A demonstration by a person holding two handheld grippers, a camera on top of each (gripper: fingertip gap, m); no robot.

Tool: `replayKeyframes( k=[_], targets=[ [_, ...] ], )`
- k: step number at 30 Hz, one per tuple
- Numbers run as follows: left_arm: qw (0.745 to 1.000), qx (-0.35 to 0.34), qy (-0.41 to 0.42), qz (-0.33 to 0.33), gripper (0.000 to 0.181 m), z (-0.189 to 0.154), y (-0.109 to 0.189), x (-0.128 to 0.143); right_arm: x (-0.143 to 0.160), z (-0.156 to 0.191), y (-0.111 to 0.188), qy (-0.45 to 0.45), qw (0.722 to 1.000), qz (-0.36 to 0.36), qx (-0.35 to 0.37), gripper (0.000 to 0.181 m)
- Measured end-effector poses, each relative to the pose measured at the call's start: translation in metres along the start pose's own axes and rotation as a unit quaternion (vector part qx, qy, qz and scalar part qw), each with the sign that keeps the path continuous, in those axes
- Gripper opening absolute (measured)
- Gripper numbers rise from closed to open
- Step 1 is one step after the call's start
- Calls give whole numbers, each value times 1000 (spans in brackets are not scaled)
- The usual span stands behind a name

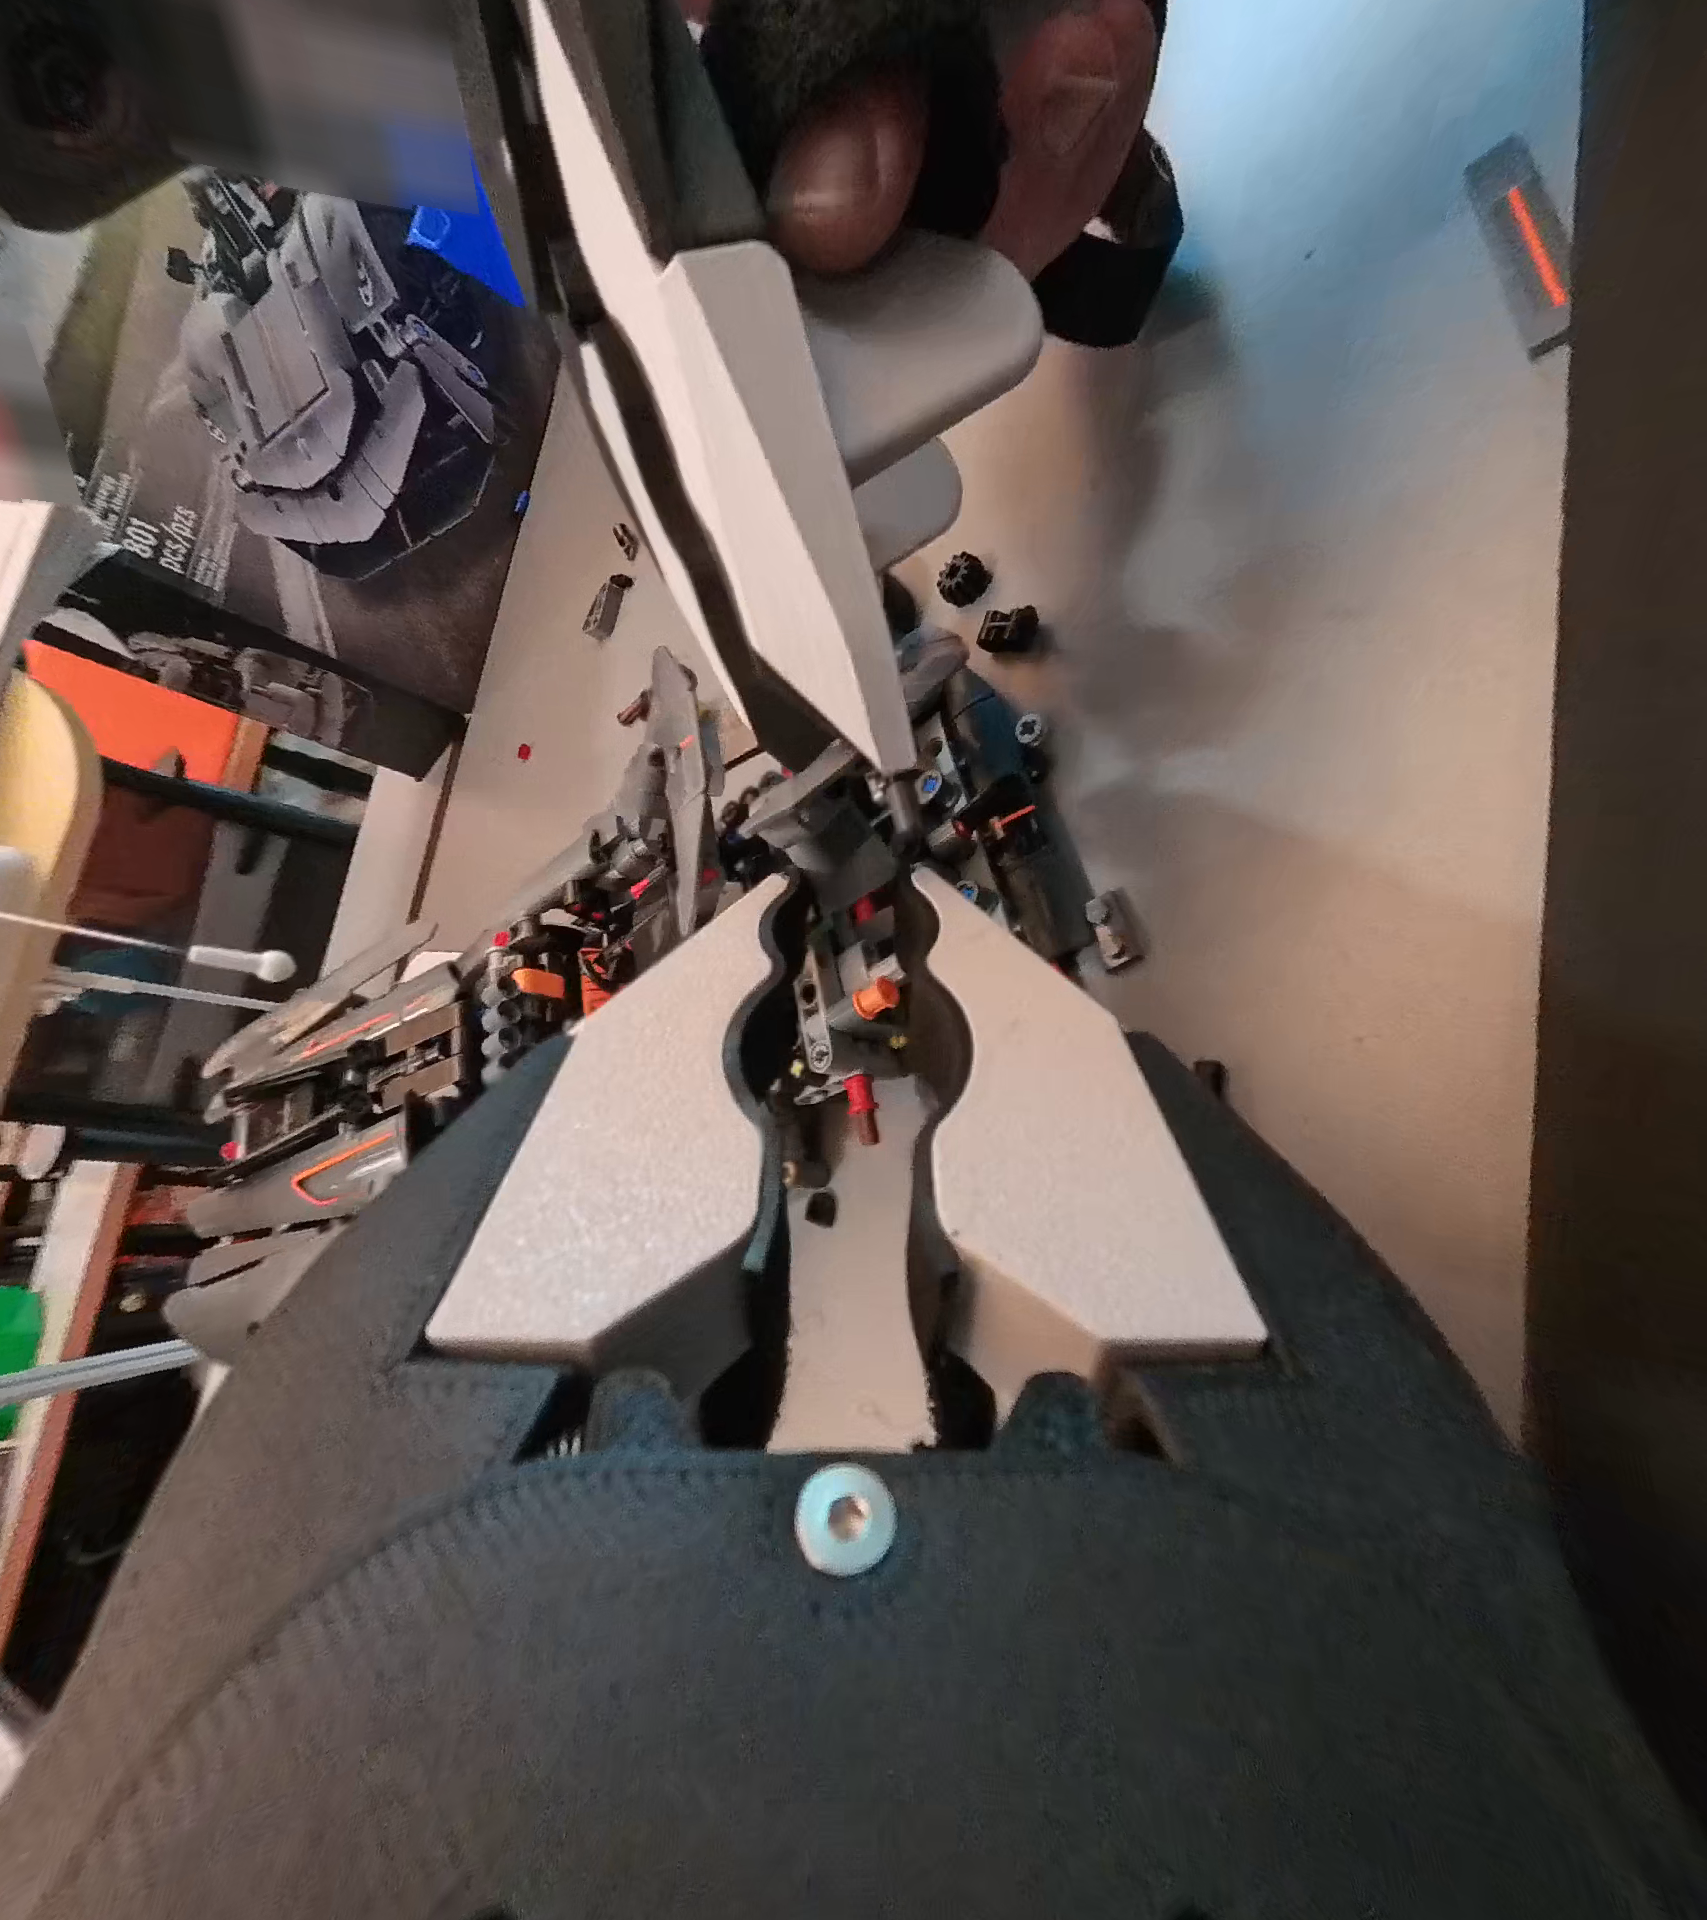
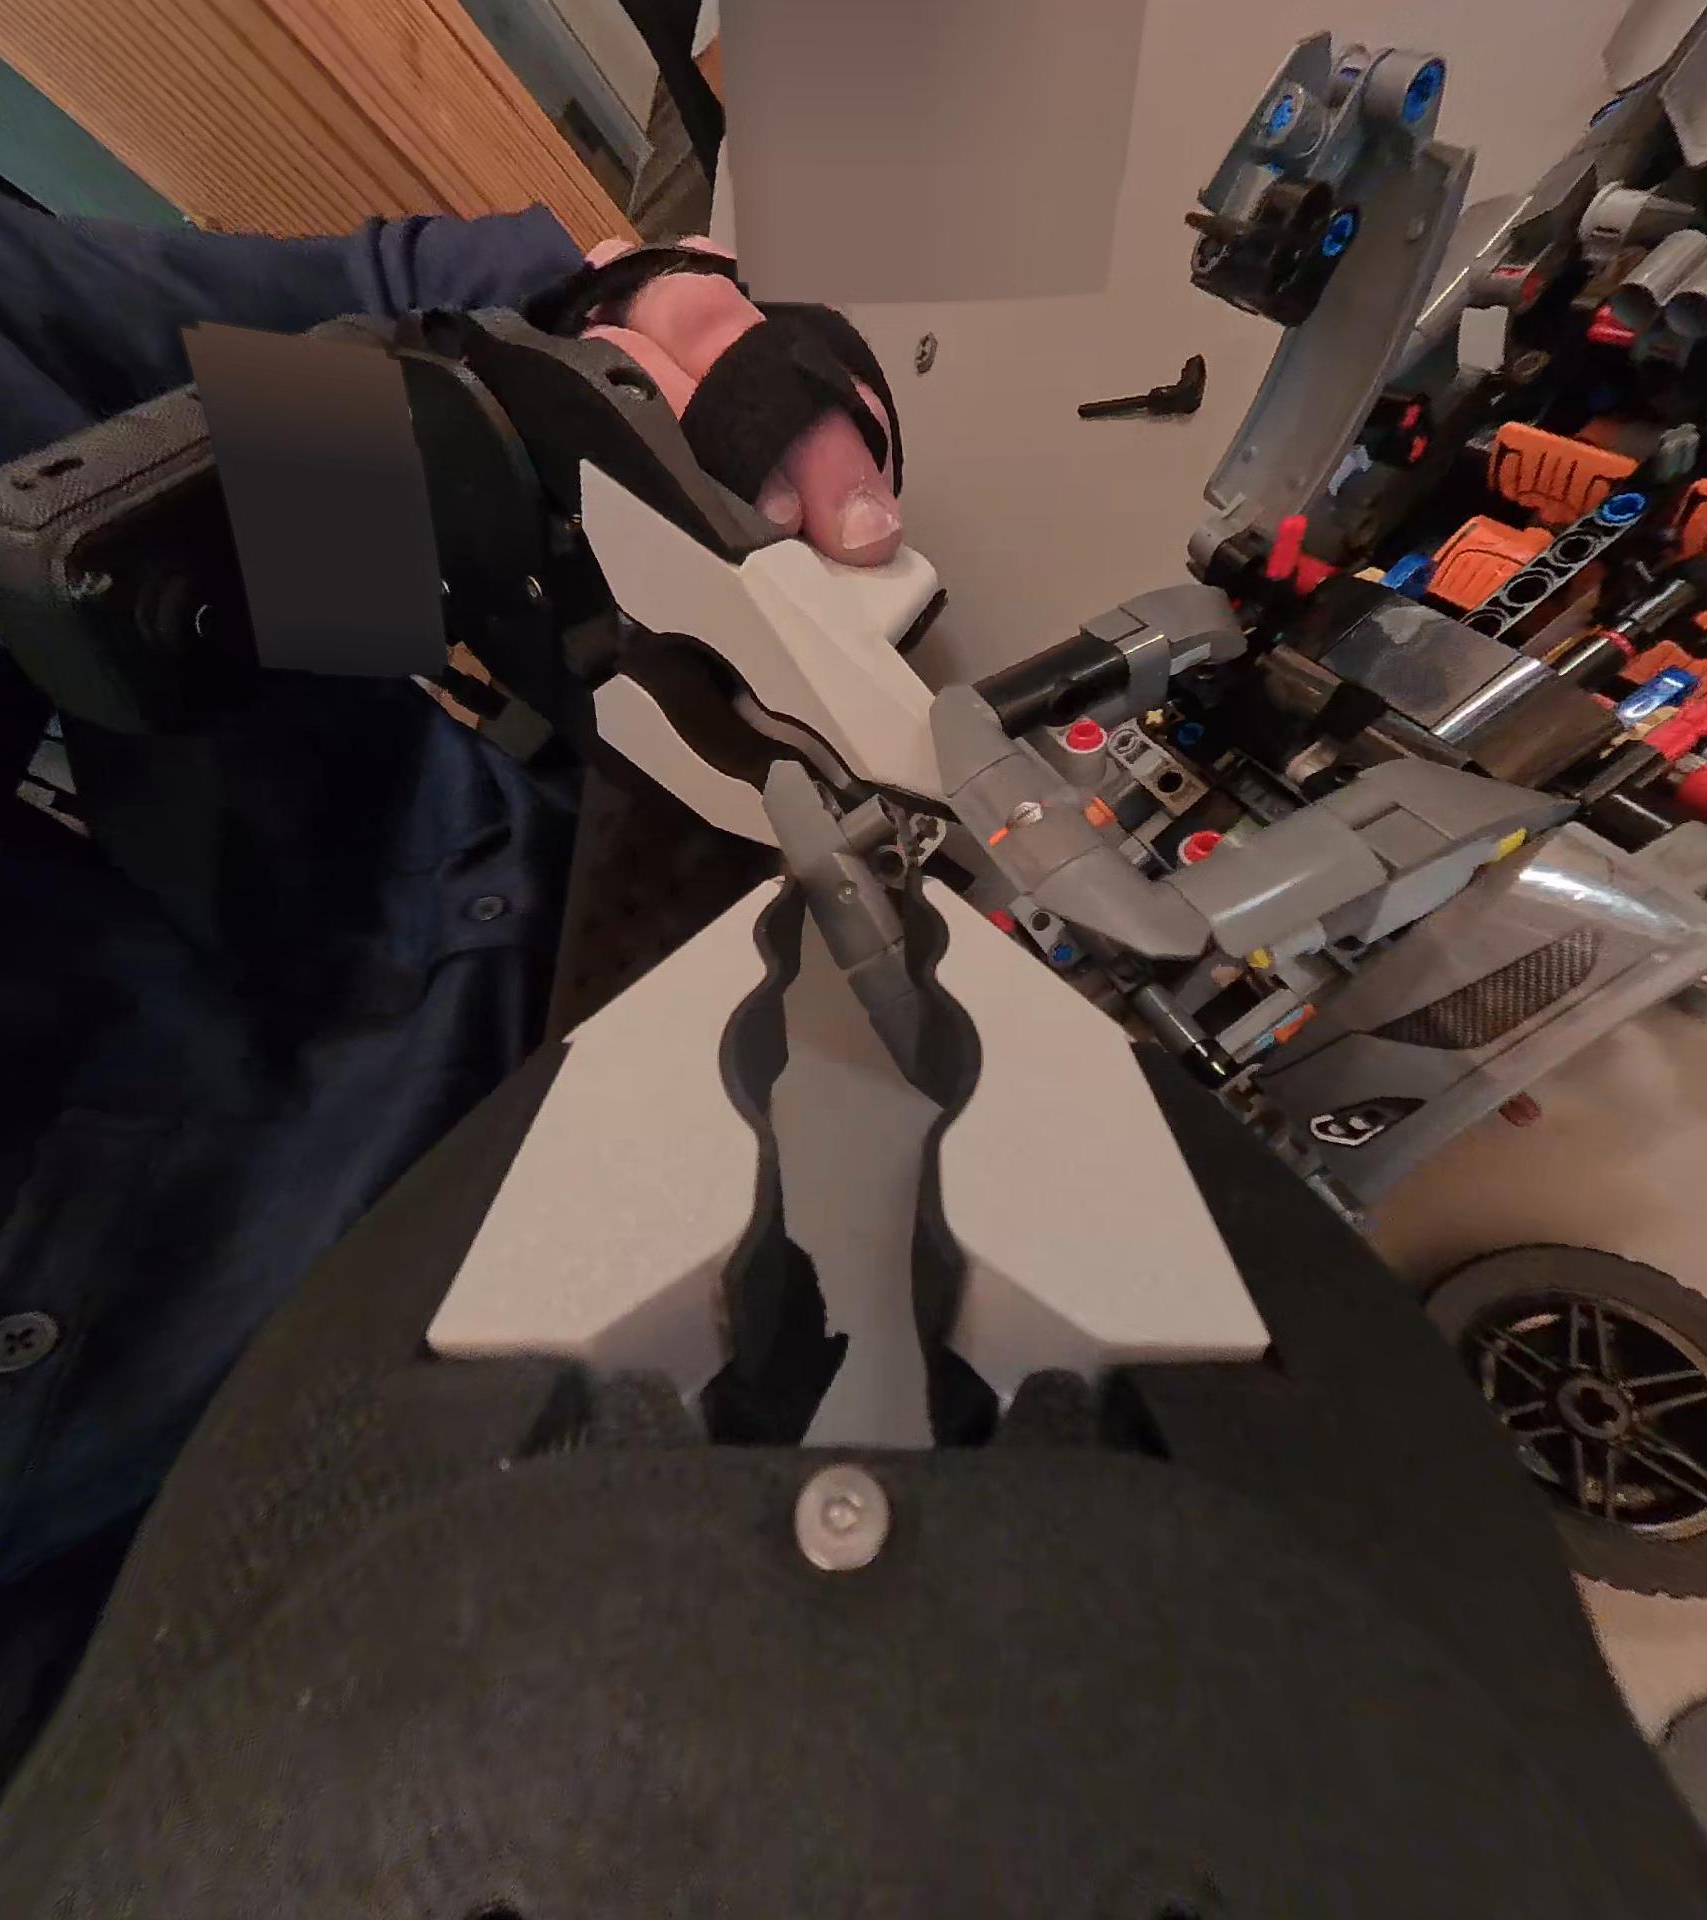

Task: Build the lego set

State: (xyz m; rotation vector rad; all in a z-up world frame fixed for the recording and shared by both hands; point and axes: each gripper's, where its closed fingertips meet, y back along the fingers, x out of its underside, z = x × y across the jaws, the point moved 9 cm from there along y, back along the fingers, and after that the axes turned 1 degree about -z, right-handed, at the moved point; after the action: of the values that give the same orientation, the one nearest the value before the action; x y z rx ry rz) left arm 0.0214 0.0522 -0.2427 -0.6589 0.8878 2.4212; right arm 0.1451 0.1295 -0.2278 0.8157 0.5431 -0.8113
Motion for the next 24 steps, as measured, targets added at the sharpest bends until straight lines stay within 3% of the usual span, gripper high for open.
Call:
replayKeyframes(
  k=[24],
  targets=[
    [975,153,143,-72,13,12,-1,10,3,-6,-1,-19,997,-6,-68,16]
  ],
)
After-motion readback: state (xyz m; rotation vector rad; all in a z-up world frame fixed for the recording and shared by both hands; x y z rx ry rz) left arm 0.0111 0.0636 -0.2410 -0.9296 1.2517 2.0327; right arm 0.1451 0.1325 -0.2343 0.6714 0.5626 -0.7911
